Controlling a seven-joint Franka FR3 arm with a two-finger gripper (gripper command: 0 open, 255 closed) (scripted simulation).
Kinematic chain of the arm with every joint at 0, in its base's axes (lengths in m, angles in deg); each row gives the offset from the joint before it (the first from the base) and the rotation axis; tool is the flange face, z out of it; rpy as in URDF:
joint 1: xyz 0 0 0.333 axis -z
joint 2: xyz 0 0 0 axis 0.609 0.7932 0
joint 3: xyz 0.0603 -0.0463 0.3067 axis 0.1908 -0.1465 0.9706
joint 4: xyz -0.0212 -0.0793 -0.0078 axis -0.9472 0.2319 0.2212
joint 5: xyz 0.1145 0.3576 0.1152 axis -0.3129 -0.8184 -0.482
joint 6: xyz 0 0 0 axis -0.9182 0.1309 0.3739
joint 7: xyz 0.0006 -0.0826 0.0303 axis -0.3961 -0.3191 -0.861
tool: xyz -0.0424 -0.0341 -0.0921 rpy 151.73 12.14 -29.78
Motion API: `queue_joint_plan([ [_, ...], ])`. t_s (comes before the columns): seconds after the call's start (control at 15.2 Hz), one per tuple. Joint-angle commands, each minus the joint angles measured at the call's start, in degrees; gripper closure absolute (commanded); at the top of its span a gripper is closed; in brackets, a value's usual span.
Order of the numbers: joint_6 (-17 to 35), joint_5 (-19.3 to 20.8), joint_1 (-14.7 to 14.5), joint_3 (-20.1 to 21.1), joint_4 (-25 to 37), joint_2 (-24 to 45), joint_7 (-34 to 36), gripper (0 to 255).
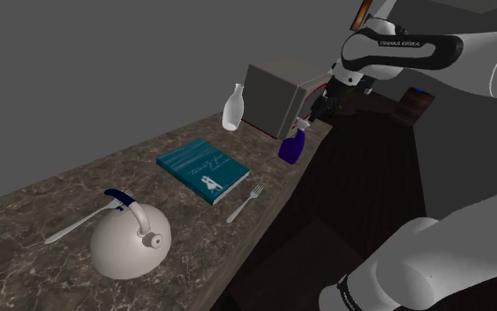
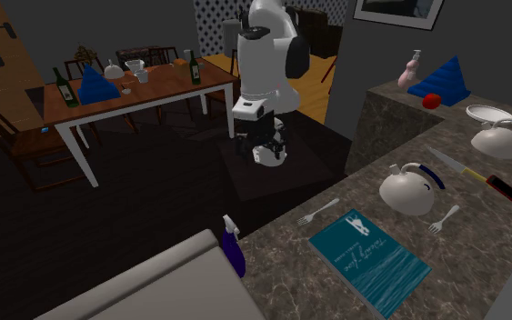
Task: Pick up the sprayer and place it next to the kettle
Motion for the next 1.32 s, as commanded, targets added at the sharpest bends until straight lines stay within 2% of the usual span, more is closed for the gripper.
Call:
queue_joint_plan([
  [0.0,0.7,-1.8,0.1,-2.1,2.9,4.2,-3.7,0],
  [0.4,0.7,-9.9,2.1,-6.7,13.7,18.7,-14.7,0],
  [0.79,-2.2,-18.0,7.5,-7.3,27.0,33.1,-23.3,0],
  [1.25,2.5,-19.1,7.3,-6.7,23.3,34.4,-24.0,0],
])
